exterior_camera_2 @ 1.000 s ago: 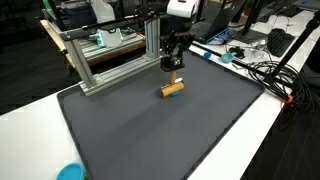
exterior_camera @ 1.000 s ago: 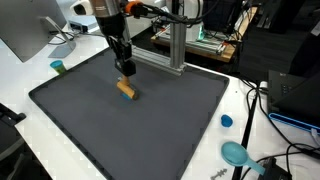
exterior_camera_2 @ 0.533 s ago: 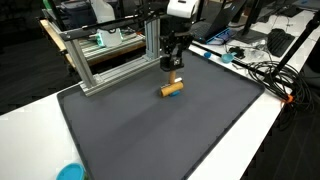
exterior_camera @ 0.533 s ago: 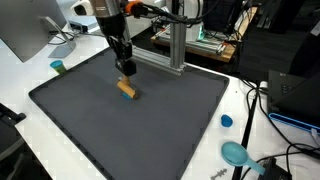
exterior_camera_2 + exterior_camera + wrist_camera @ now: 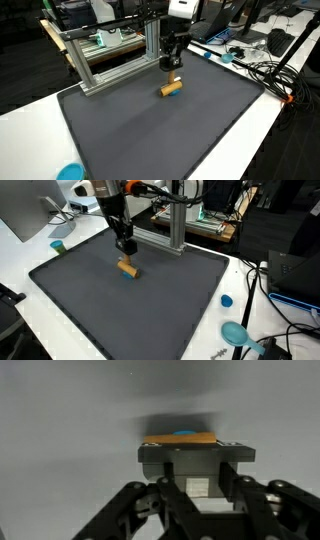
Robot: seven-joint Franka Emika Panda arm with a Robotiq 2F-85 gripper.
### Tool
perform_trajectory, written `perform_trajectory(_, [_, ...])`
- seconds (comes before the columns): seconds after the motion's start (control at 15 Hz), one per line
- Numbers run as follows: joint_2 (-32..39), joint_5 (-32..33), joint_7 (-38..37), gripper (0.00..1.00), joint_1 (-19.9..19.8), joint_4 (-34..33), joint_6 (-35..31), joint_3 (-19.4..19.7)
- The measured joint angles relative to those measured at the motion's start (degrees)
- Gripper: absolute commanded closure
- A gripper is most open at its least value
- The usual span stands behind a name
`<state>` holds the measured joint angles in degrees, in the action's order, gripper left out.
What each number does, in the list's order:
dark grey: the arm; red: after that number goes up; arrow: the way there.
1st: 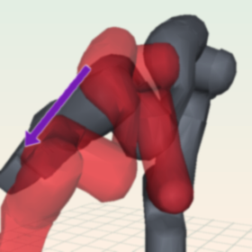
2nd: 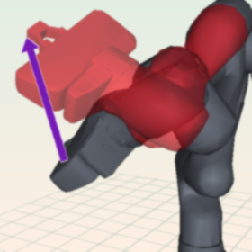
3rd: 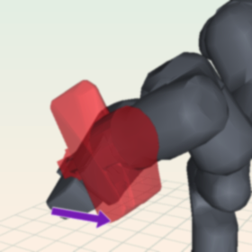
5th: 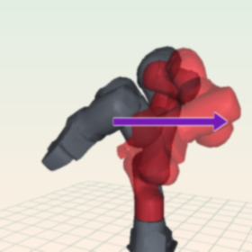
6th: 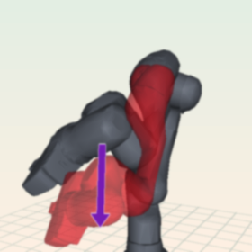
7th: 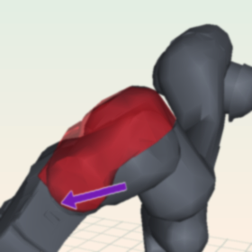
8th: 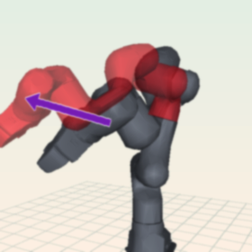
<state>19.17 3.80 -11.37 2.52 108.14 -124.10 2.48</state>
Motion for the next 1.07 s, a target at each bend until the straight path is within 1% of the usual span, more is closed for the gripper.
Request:
perform_trajectory(0.4, [0.0, 0.1, 3.8, 0.79, -0.1, -0.4, 2.0, 0.0])
perform_trajectory(0.6, [0.4, 0.1, 5.0, 0.79, -0.3, -0.5, 6.4, 0.0])
perform_trajectory(0.73, [0.8, -0.6, 5.9, 0.79, -0.8, -0.5, 7.8, -0.1])
perform_trajectory(1.07, [-1.3, -5.7, 8.9, 0.79, -1.8, -1.3, 5.5, -1.3])
